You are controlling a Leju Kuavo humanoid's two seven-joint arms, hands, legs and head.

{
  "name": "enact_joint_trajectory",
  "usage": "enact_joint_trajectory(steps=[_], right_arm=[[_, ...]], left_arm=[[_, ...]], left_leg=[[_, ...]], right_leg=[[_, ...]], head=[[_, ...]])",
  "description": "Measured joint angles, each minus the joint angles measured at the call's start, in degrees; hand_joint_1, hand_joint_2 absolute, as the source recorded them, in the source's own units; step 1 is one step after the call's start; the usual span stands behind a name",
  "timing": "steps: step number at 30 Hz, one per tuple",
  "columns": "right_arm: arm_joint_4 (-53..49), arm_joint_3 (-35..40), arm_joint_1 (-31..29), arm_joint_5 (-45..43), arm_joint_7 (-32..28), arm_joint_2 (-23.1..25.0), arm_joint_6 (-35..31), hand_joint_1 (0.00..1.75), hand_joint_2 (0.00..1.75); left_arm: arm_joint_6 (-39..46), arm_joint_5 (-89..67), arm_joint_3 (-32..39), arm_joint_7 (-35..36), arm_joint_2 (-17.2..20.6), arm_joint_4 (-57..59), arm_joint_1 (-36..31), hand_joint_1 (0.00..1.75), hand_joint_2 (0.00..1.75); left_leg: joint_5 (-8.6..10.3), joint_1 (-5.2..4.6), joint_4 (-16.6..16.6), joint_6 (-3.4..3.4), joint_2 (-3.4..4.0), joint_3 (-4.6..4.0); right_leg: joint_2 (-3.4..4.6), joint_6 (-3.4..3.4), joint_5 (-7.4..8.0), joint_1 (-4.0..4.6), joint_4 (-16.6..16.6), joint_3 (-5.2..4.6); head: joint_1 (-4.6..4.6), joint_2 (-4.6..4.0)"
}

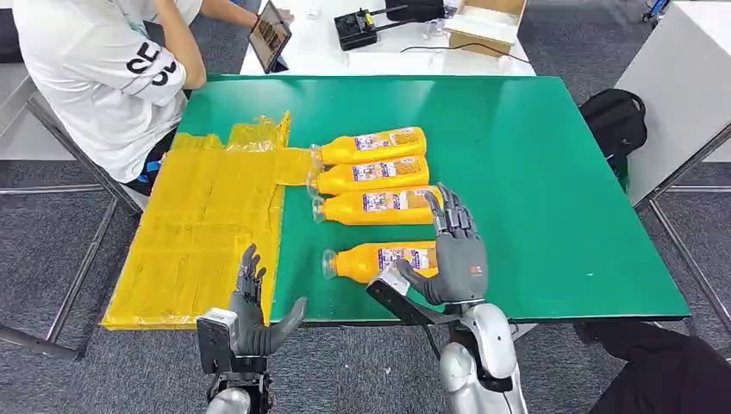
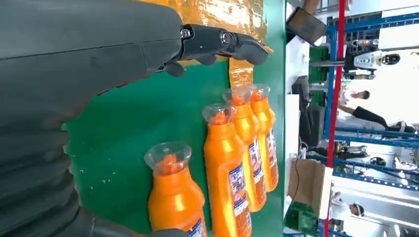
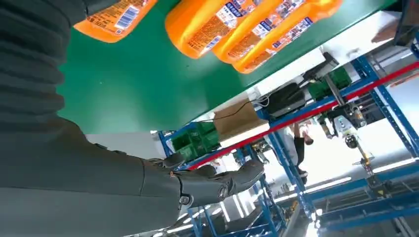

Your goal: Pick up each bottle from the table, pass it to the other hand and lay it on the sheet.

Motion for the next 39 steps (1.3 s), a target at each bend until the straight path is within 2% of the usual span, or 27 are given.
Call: enact_joint_trajectory(steps=[7,17,25,39], right_arm=[[2.34,0.53,-0.82,0.24,1.9,-0.42,1.51,0.0,1.75],[16.41,0.26,-3.28,0.05,3.04,-3.15,3.65,0.0,1.75],[22.42,0.28,-4.35,-0.83,4.07,-4.94,4.31,0.0,1.75],[26.95,-1.88,-7.51,0.26,4.42,-7.61,3.89,0.0,1.75]], left_arm=[[-0.15,0.09,0.02,-0.02,0.0,0.13,-0.26,0.0,1.75],[-0.81,0.57,-0.04,-0.35,-0.02,1.9,-1.47,0.0,1.75],[-0.92,0.66,-0.04,-0.46,-0.02,2.93,-1.81,0.0,1.75],[-1.55,1.36,-0.72,-0.68,-0.02,5.27,-2.66,0.0,1.75]], left_leg=[[0.0,-0.01,0.0,0.01,0.0,-0.01],[0.0,0.0,0.0,0.01,-0.02,-0.01],[-0.01,-0.01,0.0,0.01,-0.01,-0.02],[0.0,-0.01,0.01,0.01,-0.04,0.04]], right_leg=[[0.0,0.0,0.0,0.0,-0.01,0.0],[0.0,0.01,0.01,0.0,0.0,0.01],[0.0,0.01,0.01,0.0,-0.02,-0.01],[-0.01,0.02,0.02,-0.01,-0.02,0.05]], head=[[-0.02,0.0],[-0.02,0.0],[-0.02,0.0],[-0.02,0.0]])
